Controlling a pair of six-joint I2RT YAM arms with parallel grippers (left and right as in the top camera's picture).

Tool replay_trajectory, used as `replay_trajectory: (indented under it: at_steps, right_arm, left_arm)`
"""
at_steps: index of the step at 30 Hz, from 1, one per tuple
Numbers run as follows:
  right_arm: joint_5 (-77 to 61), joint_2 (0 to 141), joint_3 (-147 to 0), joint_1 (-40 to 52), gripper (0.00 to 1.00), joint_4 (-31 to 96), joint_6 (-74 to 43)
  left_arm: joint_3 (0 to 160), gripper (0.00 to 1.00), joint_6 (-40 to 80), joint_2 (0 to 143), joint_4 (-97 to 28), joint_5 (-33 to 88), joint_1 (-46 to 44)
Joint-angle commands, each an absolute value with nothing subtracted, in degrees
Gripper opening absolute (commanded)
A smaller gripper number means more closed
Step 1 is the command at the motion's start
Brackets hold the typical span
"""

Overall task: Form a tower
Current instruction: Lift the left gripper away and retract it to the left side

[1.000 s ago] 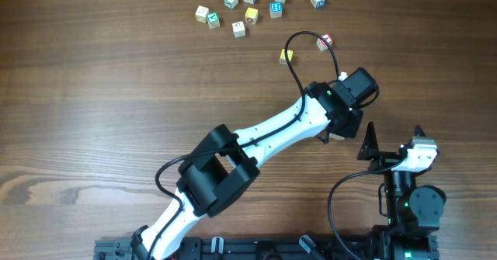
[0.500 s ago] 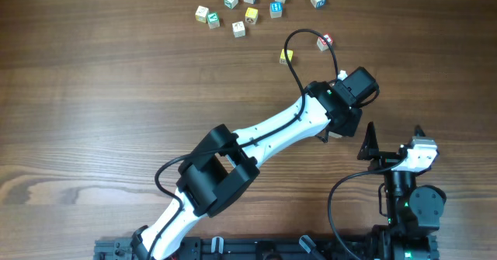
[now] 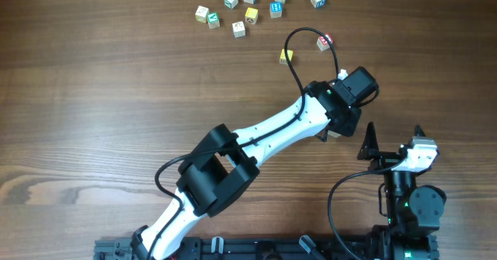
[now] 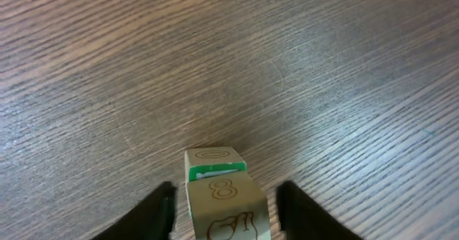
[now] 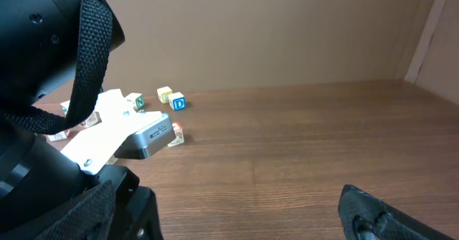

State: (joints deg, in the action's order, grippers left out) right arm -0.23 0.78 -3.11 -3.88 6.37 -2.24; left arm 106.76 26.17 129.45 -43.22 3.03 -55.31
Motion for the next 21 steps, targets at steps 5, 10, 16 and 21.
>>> replay_trajectory:
  at_steps: [5, 10, 16, 21]
  right_arm:
    - [-1.0, 0.5, -3.1, -3.7, 1.00, 6.2, -1.6]
    - [-1.0, 0.5, -3.1, -3.7, 1.00, 6.2, -1.6]
    - [-1.0, 0.5, -3.1, -3.7, 1.00, 6.2, -1.6]
    - [-1.0, 0.5, -3.1, -3.7, 1.00, 6.2, -1.6]
  left_arm:
    - [107.7, 0.61, 23.5, 129.3, -43.0, 0.6, -54.7]
    - [111.8, 0.88, 22.4, 126.9, -43.2, -12.1, -53.0]
    - [118.9, 1.00, 19.5, 126.6, -34.9, -14.4, -42.6]
    - [118.8, 1.00, 19.7, 126.6, -28.9, -14.4, -33.8]
